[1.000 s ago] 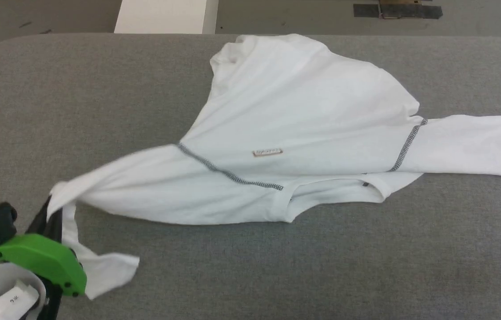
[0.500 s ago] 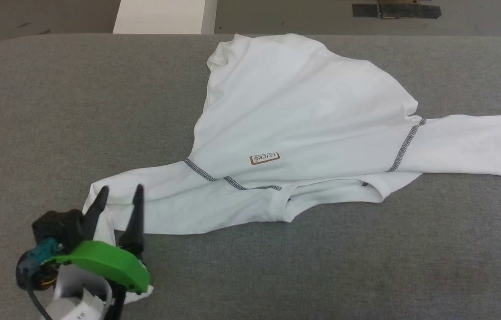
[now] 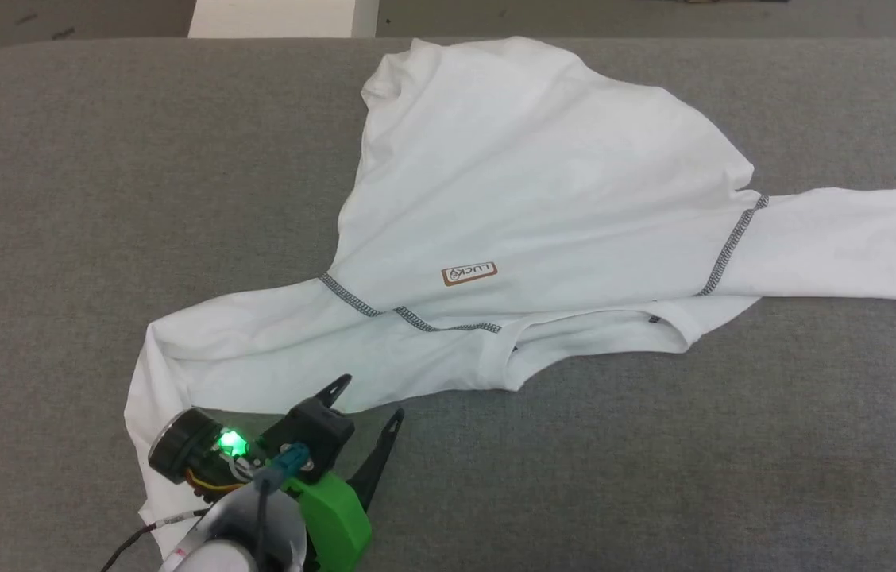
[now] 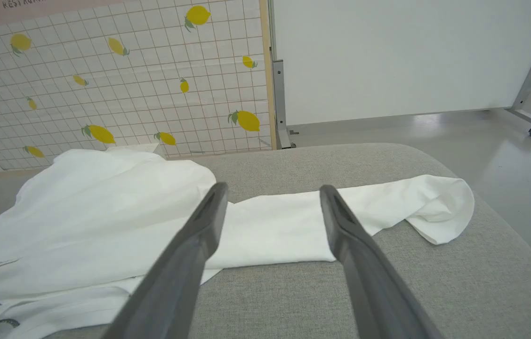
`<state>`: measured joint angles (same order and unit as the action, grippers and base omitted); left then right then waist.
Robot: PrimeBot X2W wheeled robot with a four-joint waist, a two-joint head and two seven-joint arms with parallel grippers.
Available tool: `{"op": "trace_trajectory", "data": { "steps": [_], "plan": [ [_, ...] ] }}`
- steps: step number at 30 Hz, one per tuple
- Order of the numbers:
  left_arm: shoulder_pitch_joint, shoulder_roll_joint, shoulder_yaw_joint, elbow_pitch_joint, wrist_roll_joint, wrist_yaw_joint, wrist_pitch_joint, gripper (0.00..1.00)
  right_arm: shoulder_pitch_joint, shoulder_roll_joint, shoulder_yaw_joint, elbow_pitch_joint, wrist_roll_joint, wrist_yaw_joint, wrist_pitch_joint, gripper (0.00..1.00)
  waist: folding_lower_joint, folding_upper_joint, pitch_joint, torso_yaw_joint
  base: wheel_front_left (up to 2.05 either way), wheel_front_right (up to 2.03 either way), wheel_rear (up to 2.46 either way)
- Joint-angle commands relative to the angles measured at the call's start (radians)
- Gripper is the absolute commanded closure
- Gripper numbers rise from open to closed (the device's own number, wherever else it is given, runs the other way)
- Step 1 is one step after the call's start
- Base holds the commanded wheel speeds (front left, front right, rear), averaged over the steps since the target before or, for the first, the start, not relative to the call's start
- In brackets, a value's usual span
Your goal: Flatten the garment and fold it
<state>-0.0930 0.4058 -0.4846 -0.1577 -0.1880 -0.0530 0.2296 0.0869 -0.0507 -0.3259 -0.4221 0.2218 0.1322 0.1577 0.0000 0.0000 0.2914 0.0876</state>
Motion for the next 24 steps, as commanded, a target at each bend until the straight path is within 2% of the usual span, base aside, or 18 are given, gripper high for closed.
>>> {"op": "trace_trajectory", "data": {
  "steps": [1,8,14,15,19,24],
  "plan": [
    [-0.031,0.004,-0.011,0.026,0.016,-0.009,0.01,0.0,-0.007,0.0,0.001,-0.003,0.008,-0.002,-0.007,0.0,0.0,0.0,0.018,-0.012,0.0,0.0,0.0],
    [-0.115,0.011,-0.059,0.171,0.042,-0.039,0.029,0.0,-0.022,0.0,0.002,-0.002,0.005,-0.002,-0.01,0.0,0.0,0.0,0.057,-0.035,0.0,0.0,0.0],
    [-0.182,-0.027,-0.091,0.292,0.055,-0.047,-0.01,0.0,-0.033,0.0,0.004,0.0,0.002,-0.002,-0.011,0.0,0.0,0.0,0.073,-0.043,0.0,0.0,0.0],
    [-0.19,-0.034,-0.101,0.319,0.05,-0.051,-0.011,1.0,-0.035,0.0,0.005,0.001,0.001,-0.002,-0.01,0.0,0.0,0.0,0.073,-0.045,0.0,0.0,0.0],
    [-0.206,-0.065,-0.107,0.367,0.018,-0.056,-0.055,1.0,-0.04,0.0,0.006,0.009,-0.003,-0.002,-0.011,0.0,0.0,0.0,0.056,-0.046,0.0,0.0,0.0],
    [-0.172,-0.088,-0.063,0.32,-0.039,-0.027,-0.132,1.0,-0.033,0.0,0.007,0.026,-0.003,-0.002,-0.017,0.0,0.0,0.0,0.0,-0.035,0.0,0.0,0.0]
  ]
}}
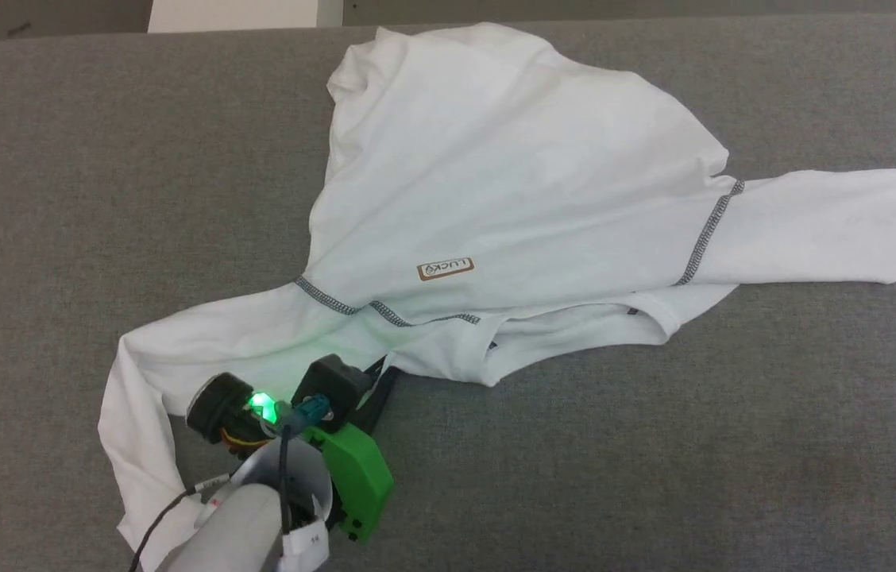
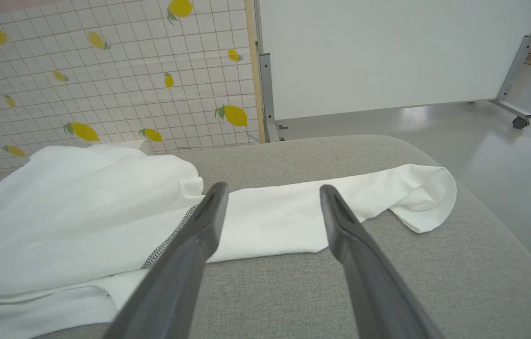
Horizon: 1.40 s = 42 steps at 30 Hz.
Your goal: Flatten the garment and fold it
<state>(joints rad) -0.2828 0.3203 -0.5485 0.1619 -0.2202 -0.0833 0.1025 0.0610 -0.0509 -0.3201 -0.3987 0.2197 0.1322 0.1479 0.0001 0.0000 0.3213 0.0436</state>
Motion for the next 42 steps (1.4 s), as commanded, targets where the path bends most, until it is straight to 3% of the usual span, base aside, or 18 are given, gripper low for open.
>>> {"op": "trace_trajectory", "data": {
  "steps": [1,7,11,16,21,25,26,32,38,42],
  "plan": [
    [0.035,-0.011,0.012,-0.031,-0.031,0.008,-0.014,1.0,-0.005,0.001,0.002,0.007,0.001,-0.002,-0.009,0.0,-0.0001,0.0,-0.043,0.013,0.0,0.0,0.0],
    [0.174,-0.014,0.069,-0.27,-0.155,0.039,-0.003,1.0,0.015,0.001,0.01,0.027,0.012,-0.002,-0.012,0.0,-0.0001,0.0,-0.095,0.034,0.0,0.0,0.0],
    [0.294,0.022,0.138,-0.43,-0.195,0.108,0.009,1.0,0.028,0.001,0.008,0.033,0.017,-0.002,-0.016,0.0,-0.0001,0.0,-0.106,0.045,0.0,0.0,0.0],
    [0.442,0.059,0.212,-0.521,-0.205,0.19,-0.001,1.0,0.046,0.001,0.011,0.035,0.017,-0.002,-0.008,0.0,-0.0001,0.0,-0.101,0.058,0.0,0.0,0.0],
    [0.454,0.039,0.189,-0.522,-0.215,0.181,-0.026,1.0,0.086,0.0,0.093,0.031,-0.037,-0.002,0.067,0.0,-0.0001,0.0,-0.084,0.078,0.0,0.0,0.0],
    [0.401,0.017,0.157,-0.497,-0.201,0.166,-0.03,1.0,0.097,-0.043,0.161,0.021,-0.057,-0.002,0.139,0.0,-0.0001,0.0,-0.066,0.085,0.0,0.0,0.0],
    [0.362,0.003,0.142,-0.478,-0.195,0.157,-0.031,1.0,0.108,-0.126,0.244,0.023,-0.055,-0.002,0.217,0.0,-0.0001,0.0,-0.051,0.087,0.0,0.0,0.0],
    [0.315,-0.011,0.123,-0.456,-0.186,0.147,-0.035,1.0,0.108,-0.32,0.392,0.02,-0.023,-0.002,0.329,0.0,-0.0001,0.0,-0.018,0.094,0.0,0.0,0.0],
    [0.286,-0.031,0.106,-0.44,-0.19,0.138,-0.044,1.0,0.049,-0.506,0.542,0.06,-0.018,-0.002,0.342,0.0,-0.0001,0.0,0.021,0.116,0.0,0.0,0.0],
    [0.267,-0.041,0.096,-0.429,-0.188,0.133,-0.05,1.0,-0.023,-0.582,0.634,0.095,-0.017,-0.002,0.327,0.0,-0.0001,0.0,0.044,0.135,0.0,0.0,0.0]
  ]
}}
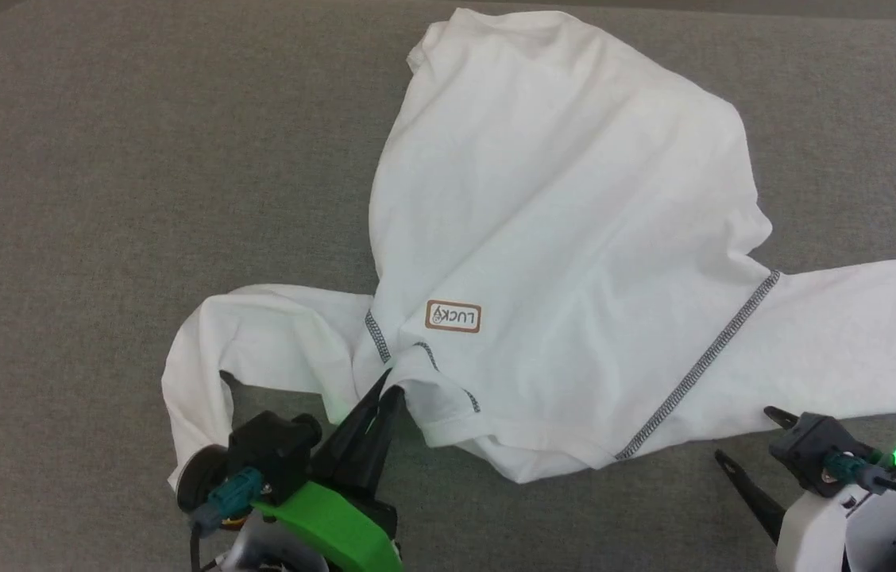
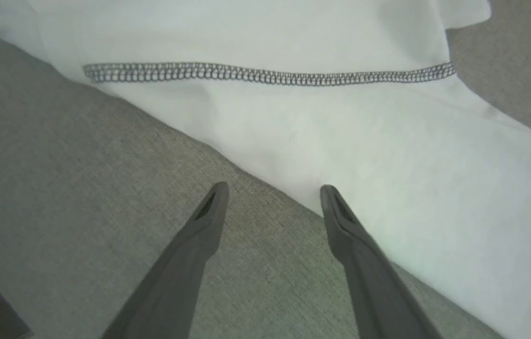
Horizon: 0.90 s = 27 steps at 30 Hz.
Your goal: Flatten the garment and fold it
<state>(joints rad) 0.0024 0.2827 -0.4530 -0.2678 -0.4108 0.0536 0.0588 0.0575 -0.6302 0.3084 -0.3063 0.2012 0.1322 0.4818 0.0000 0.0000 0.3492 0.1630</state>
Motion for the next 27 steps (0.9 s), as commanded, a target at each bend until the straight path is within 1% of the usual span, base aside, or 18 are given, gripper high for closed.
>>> {"op": "trace_trajectory", "data": {
  "steps": [1,3,9,10,11,12,13,15,19,23,27],
  "plan": [
    [-0.021,-0.005,-0.002,0.003,0.003,-0.005,-0.007,1.0,-0.036,-0.016,0.025,0.011,-0.002,-0.002,-0.012,0.0,0.0,0.0,0.02,0.019,0.0,0.0,0.0],
    [-0.029,-0.009,-0.007,0.007,0.004,-0.007,-0.009,1.0,-0.071,-0.038,0.064,0.032,-0.011,-0.002,-0.024,0.0,0.0,0.0,0.027,0.029,0.0,0.0,0.0],
    [-0.038,-0.018,-0.015,0.017,0.001,-0.006,-0.013,1.0,-0.145,-0.056,0.142,0.105,-0.017,-0.002,-0.059,0.0,0.0,0.0,0.035,0.042,0.0,0.0,0.0],
    [-0.039,-0.019,-0.015,0.018,-0.002,-0.006,-0.015,1.0,-0.157,-0.056,0.149,0.12,-0.025,-0.002,-0.074,0.53,0.0,0.0,0.035,0.042,0.0,0.0,0.0],
    [-0.039,-0.021,-0.015,0.02,-0.004,-0.006,-0.017,1.0,-0.168,-0.05,0.148,0.133,-0.033,-0.002,-0.091,0.78,0.0,0.0,0.034,0.042,0.0,0.0,0.0],
    [-0.038,-0.022,-0.014,0.022,-0.007,-0.006,-0.02,1.0,-0.178,-0.043,0.151,0.152,-0.045,-0.002,-0.111,1.0,0.0,0.0,0.03,0.041,0.0,0.0,0.0],
    [-0.037,-0.023,-0.013,0.025,-0.01,-0.006,-0.023,1.0,-0.183,-0.035,0.151,0.167,-0.051,-0.002,-0.126,1.0,0.0,0.0,0.026,0.039,0.0,0.0,0.0],
    [-0.035,-0.027,-0.007,0.029,-0.018,-0.006,-0.035,1.0,-0.193,0.002,0.123,0.195,-0.058,-0.002,-0.177,1.0,0.0,0.0,0.012,0.035,0.0,0.0,0.0],
    [-0.029,-0.031,0.02,0.029,-0.024,0.012,-0.069,1.0,-0.189,0.11,0.008,0.209,-0.053,-0.002,-0.287,1.0,0.0,0.0,-0.036,0.016,0.0,0.0,0.0],
    [-0.039,-0.028,0.058,0.005,-0.012,0.038,-0.109,1.0,-0.184,0.203,-0.127,0.174,-0.062,-0.002,-0.36,1.0,0.0,0.0,-0.098,-0.011,0.0,0.0,0.0],
    [-0.079,-0.018,0.093,-0.043,0.009,0.06,-0.127,1.0,-0.203,0.251,-0.205,0.11,-0.062,-0.002,-0.369,1.0,0.0,0.0,-0.157,-0.041,0.0,0.0,0.0]
  ]
}}
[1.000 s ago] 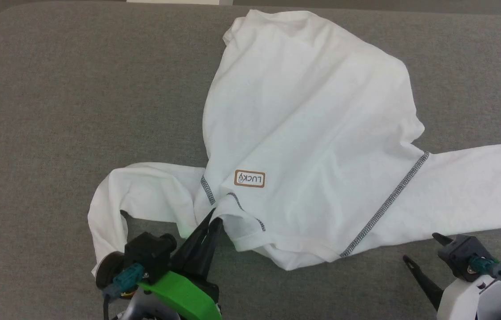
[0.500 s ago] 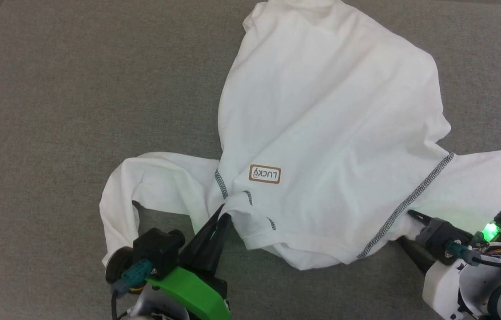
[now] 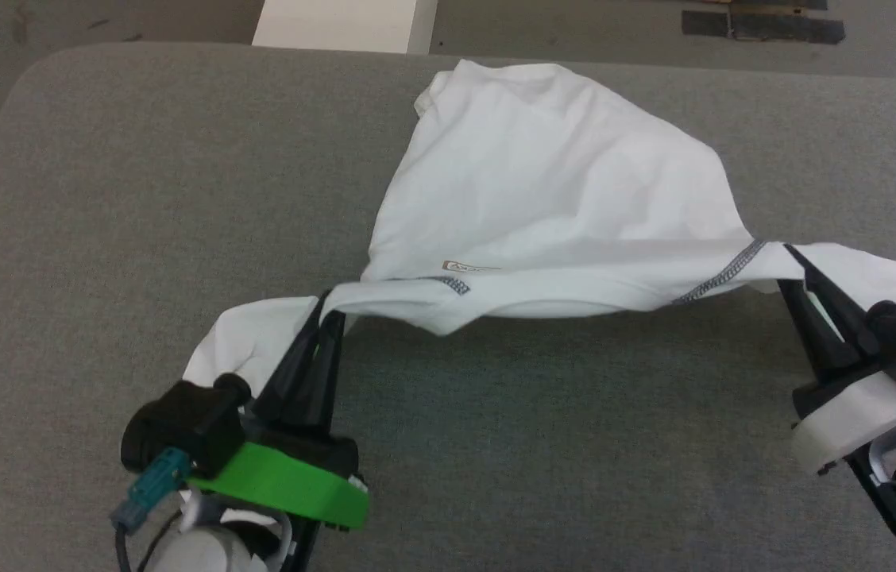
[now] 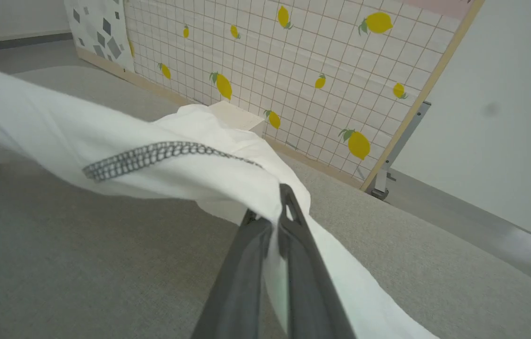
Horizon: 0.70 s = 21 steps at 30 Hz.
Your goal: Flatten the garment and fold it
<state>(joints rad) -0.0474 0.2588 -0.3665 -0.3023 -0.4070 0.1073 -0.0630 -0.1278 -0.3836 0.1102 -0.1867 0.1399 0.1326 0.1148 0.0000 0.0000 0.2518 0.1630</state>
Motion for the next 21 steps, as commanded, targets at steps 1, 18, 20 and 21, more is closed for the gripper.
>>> {"op": "trace_trajectory", "data": {
  "steps": [1,18,20,21],
  "plan": [
    [-0.043,0.01,0.012,-0.02,0.011,0.008,-0.003,1.0,-0.027,0.008,-0.019,-0.027,0.0,-0.002,0.002,1.0,0.0,0.0,-0.071,-0.047,0.0,0.0,0.0],
    [-0.55,0.065,0.073,-0.168,0.075,0.0,0.255,1.0,-0.451,-0.052,-0.015,-0.221,0.073,-0.002,0.147,1.0,0.0,0.0,-0.165,-0.148,0.0,0.0,0.0],
    [-0.611,0.065,0.079,-0.165,0.072,0.0,0.291,1.0,-0.502,-0.057,-0.008,-0.223,0.093,-0.002,0.167,1.0,0.0,0.0,-0.165,-0.153,0.0,0.0,0.0],
    [-0.635,0.064,0.081,-0.164,0.07,0.001,0.305,1.0,-0.521,-0.056,-0.008,-0.224,0.103,-0.002,0.176,1.0,0.0,0.0,-0.164,-0.155,0.0,0.0,0.0]
  ]
}}
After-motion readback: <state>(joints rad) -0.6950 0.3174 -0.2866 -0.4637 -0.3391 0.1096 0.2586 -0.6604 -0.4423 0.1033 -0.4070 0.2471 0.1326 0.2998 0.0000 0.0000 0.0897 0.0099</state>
